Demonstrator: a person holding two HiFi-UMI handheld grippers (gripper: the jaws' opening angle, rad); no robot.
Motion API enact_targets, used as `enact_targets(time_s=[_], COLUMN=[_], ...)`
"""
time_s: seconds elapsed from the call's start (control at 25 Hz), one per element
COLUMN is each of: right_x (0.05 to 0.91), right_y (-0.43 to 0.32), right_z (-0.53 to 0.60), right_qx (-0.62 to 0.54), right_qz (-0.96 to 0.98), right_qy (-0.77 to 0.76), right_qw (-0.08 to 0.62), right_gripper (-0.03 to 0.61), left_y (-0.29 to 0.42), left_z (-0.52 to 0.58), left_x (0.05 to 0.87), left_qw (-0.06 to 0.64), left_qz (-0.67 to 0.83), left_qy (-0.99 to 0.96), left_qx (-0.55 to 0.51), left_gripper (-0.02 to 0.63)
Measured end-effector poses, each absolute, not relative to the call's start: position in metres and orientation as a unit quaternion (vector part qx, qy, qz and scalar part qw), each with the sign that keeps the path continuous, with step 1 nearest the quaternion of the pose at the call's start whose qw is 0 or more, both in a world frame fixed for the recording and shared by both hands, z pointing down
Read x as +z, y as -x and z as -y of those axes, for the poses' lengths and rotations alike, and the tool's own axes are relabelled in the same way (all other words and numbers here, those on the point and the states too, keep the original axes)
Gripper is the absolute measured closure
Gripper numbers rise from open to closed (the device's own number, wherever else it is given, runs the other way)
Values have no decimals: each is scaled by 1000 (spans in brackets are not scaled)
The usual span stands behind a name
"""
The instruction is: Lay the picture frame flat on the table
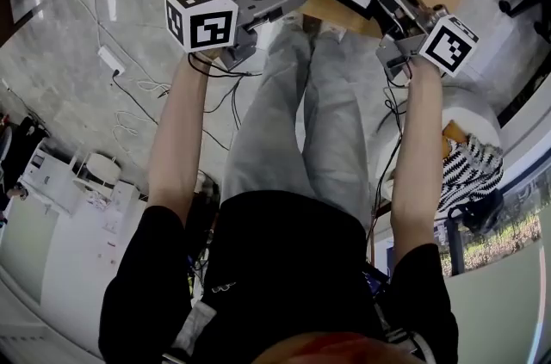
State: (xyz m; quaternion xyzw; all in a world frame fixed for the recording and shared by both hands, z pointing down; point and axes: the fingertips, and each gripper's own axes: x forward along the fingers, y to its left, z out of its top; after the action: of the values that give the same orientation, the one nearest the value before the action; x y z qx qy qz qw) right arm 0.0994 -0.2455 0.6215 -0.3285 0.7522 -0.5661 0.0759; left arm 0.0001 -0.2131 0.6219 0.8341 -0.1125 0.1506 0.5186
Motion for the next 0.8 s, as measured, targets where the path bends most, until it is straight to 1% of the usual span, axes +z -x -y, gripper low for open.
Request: enact_targets(time_s=[0.16,0.36,0.56,0.6,0.68,0.8], right_x=[663,693,710,713,718,725], right_y=[-110,-100,-94,-94,-97,-105], right_z=[244,289,288,288,290,291], right_qx=[-587,-606,-617,-619,-622,-616], right_qz=[-723,-701,-693,-690,-683,-676], right_qy=[363,375,373,374,383,405], right_qw=[25,17,6,5,-2,-21], right_gripper=[552,552,552,552,552,551], left_y=[-2,1,-3,-4,-3,-4], left_z=[189,207,196,196,199,202], left_x=[615,625,629,630,631,630], left_qw=[526,541,550,550,545,534], left_qz=[116,126,128,131,141,157], left_qy=[-831,-821,-815,-815,-817,-821], left_qx=[141,132,126,125,124,129], left_gripper=[495,514,529,540,583,604])
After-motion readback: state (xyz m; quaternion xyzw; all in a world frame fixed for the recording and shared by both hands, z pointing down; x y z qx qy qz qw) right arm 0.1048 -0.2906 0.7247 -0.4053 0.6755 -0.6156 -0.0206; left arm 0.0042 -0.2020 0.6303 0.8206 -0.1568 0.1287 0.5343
